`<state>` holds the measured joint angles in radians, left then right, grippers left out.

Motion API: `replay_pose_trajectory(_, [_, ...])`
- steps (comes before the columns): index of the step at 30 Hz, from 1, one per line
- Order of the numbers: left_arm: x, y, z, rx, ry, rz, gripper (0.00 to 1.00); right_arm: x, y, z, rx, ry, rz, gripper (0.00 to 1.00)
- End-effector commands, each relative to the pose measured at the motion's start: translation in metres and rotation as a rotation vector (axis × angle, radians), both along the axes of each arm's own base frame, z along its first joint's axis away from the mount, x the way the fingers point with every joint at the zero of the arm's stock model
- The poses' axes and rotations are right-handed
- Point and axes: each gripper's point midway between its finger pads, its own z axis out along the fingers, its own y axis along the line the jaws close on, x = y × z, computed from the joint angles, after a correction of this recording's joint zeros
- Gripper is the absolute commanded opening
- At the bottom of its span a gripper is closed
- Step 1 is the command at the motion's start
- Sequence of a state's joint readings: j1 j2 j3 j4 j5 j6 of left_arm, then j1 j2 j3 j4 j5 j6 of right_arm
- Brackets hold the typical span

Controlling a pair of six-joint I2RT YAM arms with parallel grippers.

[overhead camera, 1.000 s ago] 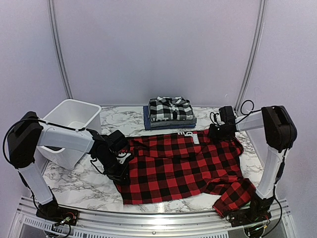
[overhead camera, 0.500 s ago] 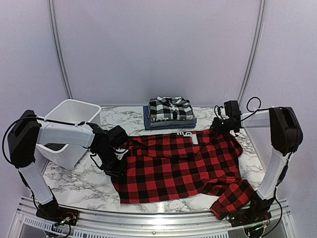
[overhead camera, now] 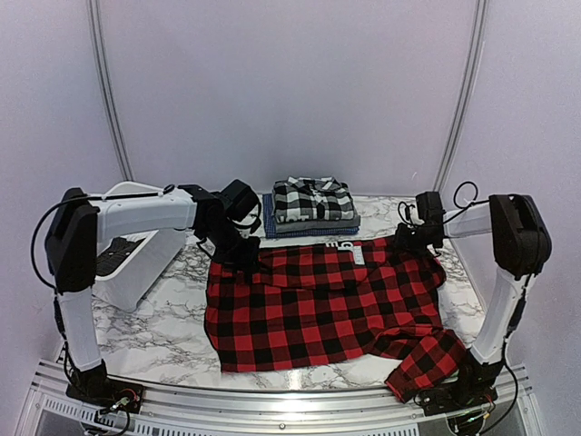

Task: Fold and stack the long sleeve shirts
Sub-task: Smooth out the 1/3-folded shirt at the center of the board.

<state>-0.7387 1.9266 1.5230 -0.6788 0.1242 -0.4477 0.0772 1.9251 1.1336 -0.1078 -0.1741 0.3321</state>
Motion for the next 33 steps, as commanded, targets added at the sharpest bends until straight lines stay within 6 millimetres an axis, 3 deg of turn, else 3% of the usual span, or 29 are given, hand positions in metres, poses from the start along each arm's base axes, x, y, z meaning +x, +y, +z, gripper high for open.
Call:
replay_pose_trajectory(1, [0.044,0.012,-0.032,0.085,-0.037,0.101,0.29,-0.007,0.032,0.048,-0.041,-0.082,0.075,0.27])
replay_pose_trajectory(4, [0.062,0.014,-0.049,0.096,-0.044,0.123,0.28,-0.023,0.056,0.055,-0.049,-0.090,0.131,0.29])
replay_pose_trajectory(6, [0.068,0.019,-0.062,0.109,-0.032,0.141,0.27,-0.037,0.083,0.054,-0.027,-0.093,0.200,0.29])
replay_pose_trajectory(14, [0.080,0.056,-0.100,0.161,0.032,0.207,0.27,-0.084,0.172,0.022,0.014,-0.012,0.413,0.29])
replay_pose_trajectory(16, [0.083,0.062,-0.104,0.166,0.038,0.216,0.27,-0.095,0.183,0.011,0.012,0.013,0.433,0.29])
replay_pose_trajectory(21, [0.090,0.069,-0.107,0.170,0.038,0.218,0.27,-0.103,0.181,-0.024,0.001,0.084,0.418,0.28])
replay_pose_trajectory(24, [0.091,0.066,-0.099,0.152,0.027,0.198,0.28,-0.098,0.182,-0.024,-0.014,0.093,0.419,0.28])
replay_pose_trajectory(28, [0.087,0.060,-0.060,0.096,-0.025,0.168,0.36,-0.094,0.179,0.012,-0.021,0.030,0.406,0.35])
replay_pose_trajectory(33, [0.048,0.052,-0.005,0.032,-0.087,0.099,0.44,-0.112,0.170,0.056,-0.011,0.010,0.402,0.45])
